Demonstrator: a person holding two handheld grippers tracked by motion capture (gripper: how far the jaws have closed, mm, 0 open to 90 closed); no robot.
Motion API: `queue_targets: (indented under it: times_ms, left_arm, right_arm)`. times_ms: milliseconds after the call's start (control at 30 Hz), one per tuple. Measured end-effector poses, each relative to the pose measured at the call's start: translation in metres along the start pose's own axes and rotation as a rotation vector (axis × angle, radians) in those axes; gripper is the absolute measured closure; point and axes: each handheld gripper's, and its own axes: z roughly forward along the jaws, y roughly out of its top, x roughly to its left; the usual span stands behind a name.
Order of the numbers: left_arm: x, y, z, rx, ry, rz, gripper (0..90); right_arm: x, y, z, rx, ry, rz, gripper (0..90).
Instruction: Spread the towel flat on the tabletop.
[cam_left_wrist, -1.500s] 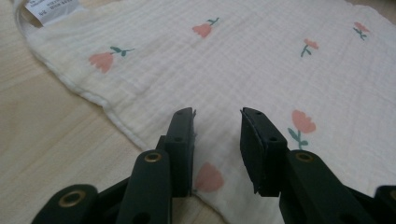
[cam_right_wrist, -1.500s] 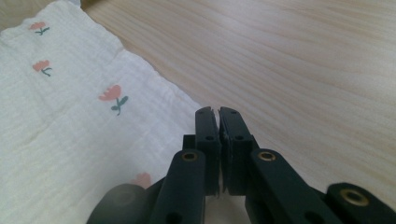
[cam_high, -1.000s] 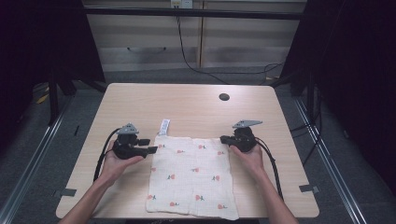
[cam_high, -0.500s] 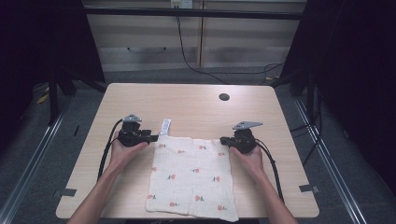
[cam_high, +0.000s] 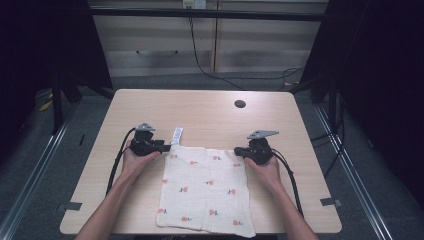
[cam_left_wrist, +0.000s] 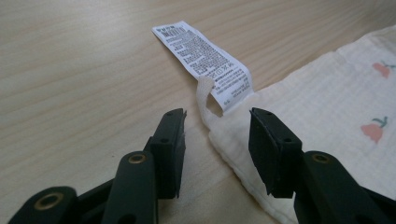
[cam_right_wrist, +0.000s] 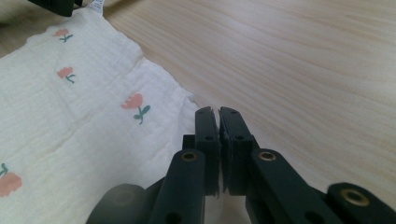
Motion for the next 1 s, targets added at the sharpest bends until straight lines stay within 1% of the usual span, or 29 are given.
queue_targets:
  times_ms: [100,133,267,333,400,467,500,567,633,767,800,867,900,1000]
  left_arm:
    - [-0.002,0.001,0.001,-0.004,0.0,0.0,56.2]
    - [-0.003,0.001,0.002,-0.005,0.008,0.007,55.9]
    - [-0.006,0.0,0.004,-0.014,0.011,0.022,62.2]
    - [-0.008,0.0,0.004,-0.001,0.019,0.048,63.1]
    - [-0.011,0.0,0.005,0.004,0.021,0.06,64.0]
    - [-0.014,0.001,0.005,0.01,0.025,0.077,69.8]
    - [-0.014,0.001,0.005,0.018,0.024,0.094,73.7]
    - [-0.015,0.0,0.006,0.012,0.018,0.085,80.5]
    - [-0.014,0.0,0.006,0.013,0.014,0.079,84.4]
    - [-0.011,-0.002,0.005,0.002,-0.017,0.044,85.3]
    - [-0.011,-0.002,0.004,0.005,-0.016,0.046,85.3]
    - [-0.011,-0.001,0.002,-0.013,-0.023,0.034,85.4]
    - [-0.01,0.0,-0.001,-0.017,-0.025,0.045,85.4]
    - [-0.01,0.003,-0.008,-0.055,-0.042,0.035,85.4]
  right_arm:
    - [0.0,-0.001,0.001,0.004,-0.001,0.002,87.0]
    - [0.0,-0.001,0.0,0.004,-0.001,0.001,86.9]
    - [0.0,0.0,-0.002,0.0,0.002,0.003,86.9]
    - [-0.001,0.0,-0.002,-0.002,0.001,0.001,86.9]
    - [-0.001,-0.001,-0.003,0.0,0.002,0.004,86.9]
    - [-0.002,-0.001,-0.003,0.001,0.004,0.011,86.9]
    - [-0.002,-0.002,-0.003,0.001,0.003,0.009,86.9]
    - [-0.003,-0.002,-0.002,0.002,0.003,0.013,86.9]
    - [-0.003,-0.002,-0.003,-0.001,0.004,0.012,86.9]
    - [-0.004,-0.001,-0.006,-0.012,0.003,0.017,86.9]
    - [-0.004,0.0,-0.008,-0.019,0.004,0.019,86.9]
    - [-0.005,0.001,-0.009,-0.026,0.001,0.021,86.9]
    - [-0.006,0.002,-0.01,-0.033,0.005,0.019,86.9]
    - [-0.007,0.005,-0.014,-0.052,0.01,0.027,86.9]
